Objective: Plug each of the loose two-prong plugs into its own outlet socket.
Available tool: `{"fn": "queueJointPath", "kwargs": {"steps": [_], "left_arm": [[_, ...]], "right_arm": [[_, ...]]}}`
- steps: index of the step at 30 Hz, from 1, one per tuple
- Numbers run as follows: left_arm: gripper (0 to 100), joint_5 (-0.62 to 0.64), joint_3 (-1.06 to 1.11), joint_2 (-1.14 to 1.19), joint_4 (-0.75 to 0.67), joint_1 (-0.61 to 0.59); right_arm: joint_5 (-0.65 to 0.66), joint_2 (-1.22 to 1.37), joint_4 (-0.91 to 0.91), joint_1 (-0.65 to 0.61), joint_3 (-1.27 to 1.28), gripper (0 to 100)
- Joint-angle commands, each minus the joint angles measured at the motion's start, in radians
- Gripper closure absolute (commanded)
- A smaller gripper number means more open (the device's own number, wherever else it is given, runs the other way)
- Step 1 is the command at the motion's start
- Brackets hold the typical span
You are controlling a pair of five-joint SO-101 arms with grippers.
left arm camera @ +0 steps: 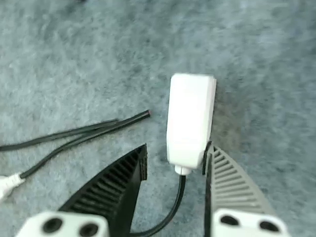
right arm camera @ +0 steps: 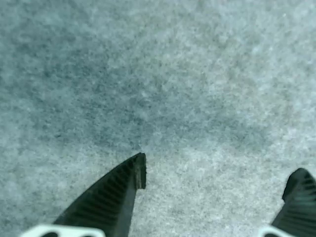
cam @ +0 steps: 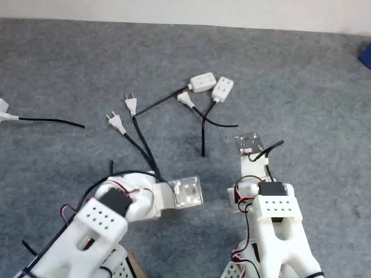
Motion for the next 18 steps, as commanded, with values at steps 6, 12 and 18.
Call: {"fn": "queueJointPath", "kwargs": {"steps": [6, 12, 18], "left_arm": [[80, -0.008, -0.257, 0.392, -0.109, -0.039], [83, -0.032, -0.366, 0.610, -0.114, -0.033], [99, -0.138, -0.437, 0.734, -0.101, -0.036]], "right_arm": [[0.011, 0.004, -0.015, -0.007, -0.005, 58.4], [0.011, 0.004, -0.015, -0.007, -0.005, 58.4], [0.011, 0.004, -0.015, -0.007, -0.005, 58.4]]}}
